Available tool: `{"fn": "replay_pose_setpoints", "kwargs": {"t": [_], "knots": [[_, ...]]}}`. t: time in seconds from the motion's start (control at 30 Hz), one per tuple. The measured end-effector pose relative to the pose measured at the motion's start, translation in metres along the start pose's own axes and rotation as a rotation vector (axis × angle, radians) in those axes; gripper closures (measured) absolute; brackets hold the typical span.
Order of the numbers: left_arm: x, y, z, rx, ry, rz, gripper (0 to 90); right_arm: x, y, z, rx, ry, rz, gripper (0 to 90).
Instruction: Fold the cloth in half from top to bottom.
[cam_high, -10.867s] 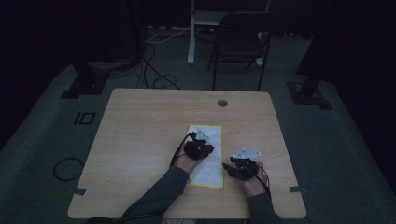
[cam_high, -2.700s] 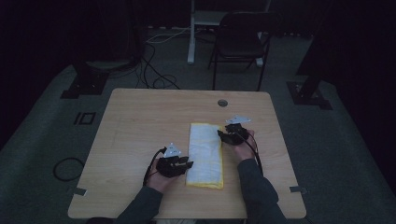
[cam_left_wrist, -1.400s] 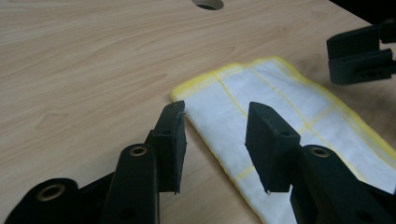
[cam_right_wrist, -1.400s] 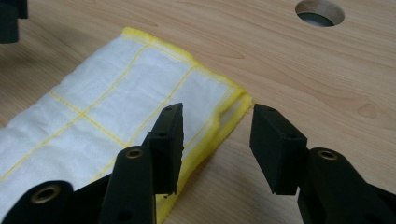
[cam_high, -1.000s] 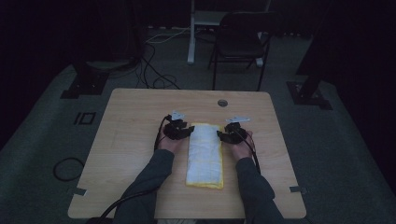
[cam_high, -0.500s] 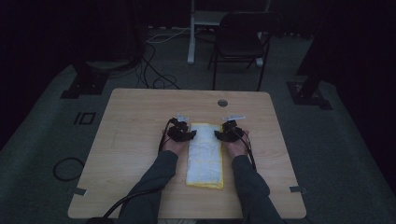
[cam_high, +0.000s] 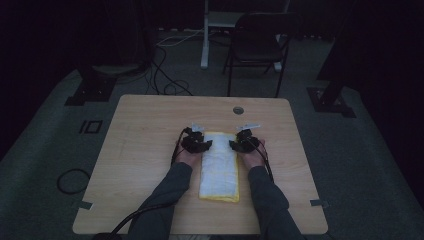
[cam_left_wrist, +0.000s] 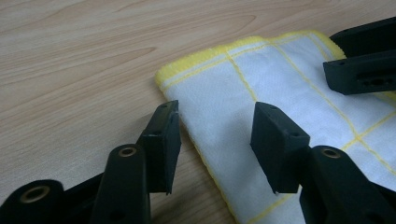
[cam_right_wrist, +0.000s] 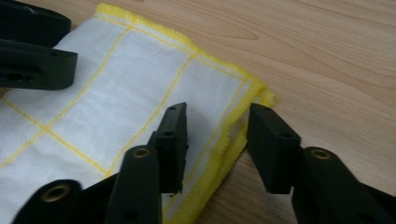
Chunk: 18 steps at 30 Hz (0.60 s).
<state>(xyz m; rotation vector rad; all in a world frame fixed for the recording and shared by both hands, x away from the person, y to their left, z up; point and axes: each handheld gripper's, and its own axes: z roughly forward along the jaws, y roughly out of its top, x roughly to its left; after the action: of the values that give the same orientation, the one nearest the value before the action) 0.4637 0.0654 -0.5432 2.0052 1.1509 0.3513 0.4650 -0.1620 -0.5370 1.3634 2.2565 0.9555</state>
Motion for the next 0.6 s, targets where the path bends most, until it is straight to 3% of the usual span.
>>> {"fn": "replay_pose_setpoints", "kwargs": {"t": [0.2, 0.33, 0.43, 0.6], "knots": [[-0.0034, 0.0034, 0.0008, 0.026, 0.002, 0.002, 61.4, 0.0026, 0.0008, 0.0007, 0.000, 0.029, -0.001, 73.8], [-0.0049, 0.0053, 0.0013, 0.046, -0.015, 0.004, 71.6, -0.0002, 0.0003, 0.0014, -0.003, 0.077, 0.037, 82.0], [-0.0043, 0.0059, 0.0018, 0.054, -0.034, 0.006, 78.8, -0.0029, -0.0003, 0.0018, -0.008, 0.100, 0.061, 84.3], [-0.0058, 0.0090, 0.0017, 0.075, -0.032, 0.027, 83.5, -0.0030, 0.0009, 0.0015, 0.001, 0.099, 0.047, 85.2]]}}
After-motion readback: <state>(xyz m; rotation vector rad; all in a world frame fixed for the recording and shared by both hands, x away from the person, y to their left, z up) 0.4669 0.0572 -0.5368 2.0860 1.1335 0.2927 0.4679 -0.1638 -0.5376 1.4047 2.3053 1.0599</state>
